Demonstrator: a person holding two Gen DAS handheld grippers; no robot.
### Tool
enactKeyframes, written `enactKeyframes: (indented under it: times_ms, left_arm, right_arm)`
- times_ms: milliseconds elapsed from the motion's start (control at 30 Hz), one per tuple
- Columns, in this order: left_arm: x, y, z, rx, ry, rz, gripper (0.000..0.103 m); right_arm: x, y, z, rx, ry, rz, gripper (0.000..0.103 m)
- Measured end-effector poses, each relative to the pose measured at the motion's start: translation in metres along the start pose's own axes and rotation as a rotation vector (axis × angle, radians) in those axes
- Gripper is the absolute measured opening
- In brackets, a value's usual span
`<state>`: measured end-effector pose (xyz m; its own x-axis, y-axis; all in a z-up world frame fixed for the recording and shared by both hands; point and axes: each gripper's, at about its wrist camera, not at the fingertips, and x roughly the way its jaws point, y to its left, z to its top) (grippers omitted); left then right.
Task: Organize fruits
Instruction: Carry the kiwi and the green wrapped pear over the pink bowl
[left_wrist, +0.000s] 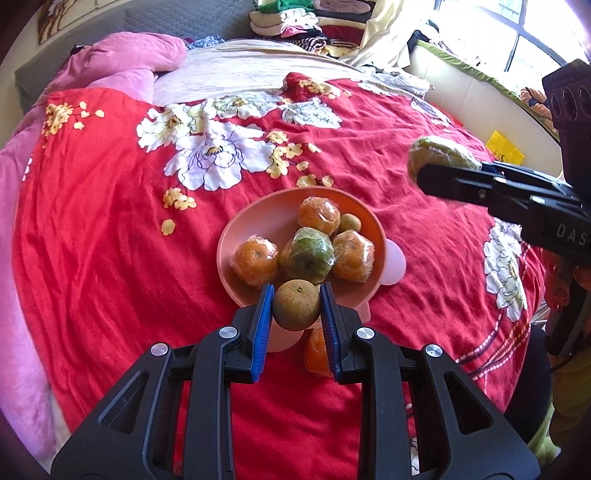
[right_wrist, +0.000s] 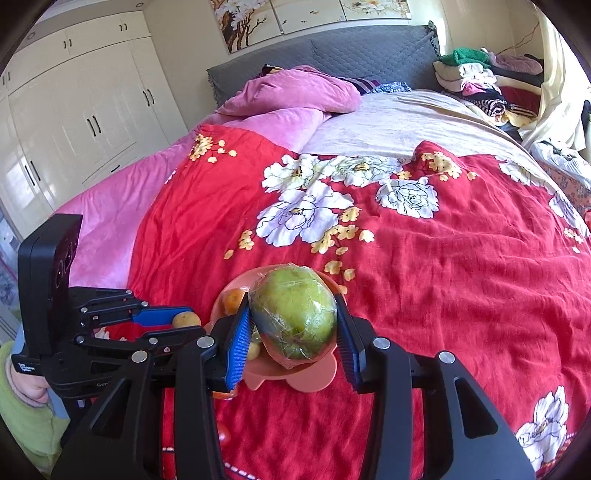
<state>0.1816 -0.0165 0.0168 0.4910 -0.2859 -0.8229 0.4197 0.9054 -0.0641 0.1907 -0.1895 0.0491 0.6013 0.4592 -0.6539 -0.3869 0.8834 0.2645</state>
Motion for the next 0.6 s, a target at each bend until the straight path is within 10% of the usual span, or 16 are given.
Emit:
enactKeyframes:
  times_ms: [600]
  left_arm:
    - [0.034,0.008,-0.001,-0.015,0.04,-0.006,0.018]
  right_arm:
    - [0.034,-0.002,0.007,-0.016,0.046,0.005,0.04]
